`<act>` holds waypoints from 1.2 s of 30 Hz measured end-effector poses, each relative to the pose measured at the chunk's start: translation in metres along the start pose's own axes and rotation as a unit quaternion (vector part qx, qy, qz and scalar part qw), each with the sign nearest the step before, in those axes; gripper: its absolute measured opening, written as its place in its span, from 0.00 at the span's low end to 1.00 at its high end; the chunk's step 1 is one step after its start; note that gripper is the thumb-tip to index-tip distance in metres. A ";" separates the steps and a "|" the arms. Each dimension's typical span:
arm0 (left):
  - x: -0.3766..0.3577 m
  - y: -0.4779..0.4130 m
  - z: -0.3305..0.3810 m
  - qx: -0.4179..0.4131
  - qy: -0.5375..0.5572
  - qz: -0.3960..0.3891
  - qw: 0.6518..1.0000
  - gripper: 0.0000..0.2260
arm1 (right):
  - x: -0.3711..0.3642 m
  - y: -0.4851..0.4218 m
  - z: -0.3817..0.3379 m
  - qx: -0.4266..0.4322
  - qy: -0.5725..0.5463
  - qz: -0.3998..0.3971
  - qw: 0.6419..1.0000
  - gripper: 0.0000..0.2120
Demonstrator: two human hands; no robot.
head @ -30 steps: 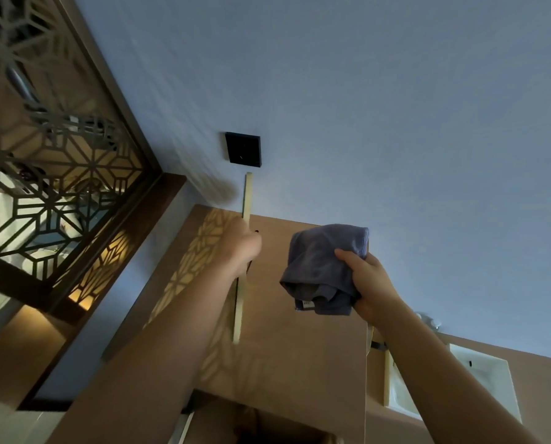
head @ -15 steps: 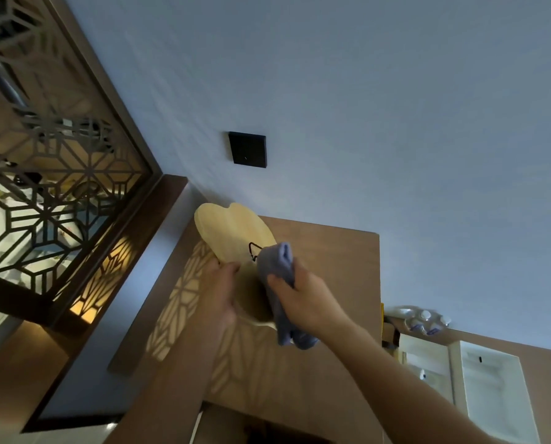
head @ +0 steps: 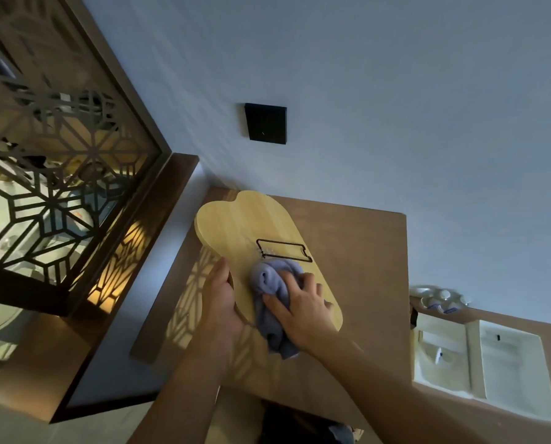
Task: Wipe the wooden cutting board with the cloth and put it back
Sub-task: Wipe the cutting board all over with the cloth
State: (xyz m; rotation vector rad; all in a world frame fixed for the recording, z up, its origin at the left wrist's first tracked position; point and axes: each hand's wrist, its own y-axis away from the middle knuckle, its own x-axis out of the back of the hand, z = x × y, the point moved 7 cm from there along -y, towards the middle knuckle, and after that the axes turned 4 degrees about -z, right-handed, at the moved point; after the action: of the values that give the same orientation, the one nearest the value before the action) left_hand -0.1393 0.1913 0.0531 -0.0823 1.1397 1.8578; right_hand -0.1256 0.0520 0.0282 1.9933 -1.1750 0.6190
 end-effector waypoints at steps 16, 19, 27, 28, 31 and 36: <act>0.033 -0.016 -0.006 -0.037 -0.031 -0.038 0.998 0.23 | 0.012 0.004 -0.034 0.083 0.039 0.001 0.996 0.25; 0.039 -0.021 -0.005 -0.039 -0.030 -0.035 0.998 0.24 | -0.012 0.009 -0.042 0.080 0.087 -0.011 0.993 0.24; 0.043 -0.025 -0.001 -0.096 -0.023 -0.022 0.995 0.15 | 0.022 -0.019 0.102 -0.195 0.056 -0.037 0.979 0.26; 0.043 -0.026 -0.002 -0.094 -0.025 -0.023 0.995 0.15 | 0.028 -0.020 0.102 -0.197 0.064 -0.033 0.978 0.26; 0.041 -0.025 -0.003 -0.079 -0.033 -0.020 0.996 0.17 | 0.038 -0.018 0.055 -0.115 0.055 0.013 0.992 0.25; 0.053 -0.025 -0.013 -0.025 -0.051 -0.037 0.998 0.19 | 0.003 0.010 -0.066 0.121 0.089 -0.016 0.988 0.23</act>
State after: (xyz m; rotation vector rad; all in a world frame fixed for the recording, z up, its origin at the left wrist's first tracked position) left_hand -0.1564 0.2204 0.0035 -0.0562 1.0077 1.8030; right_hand -0.1354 0.0992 0.0748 2.1018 -0.9957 0.9406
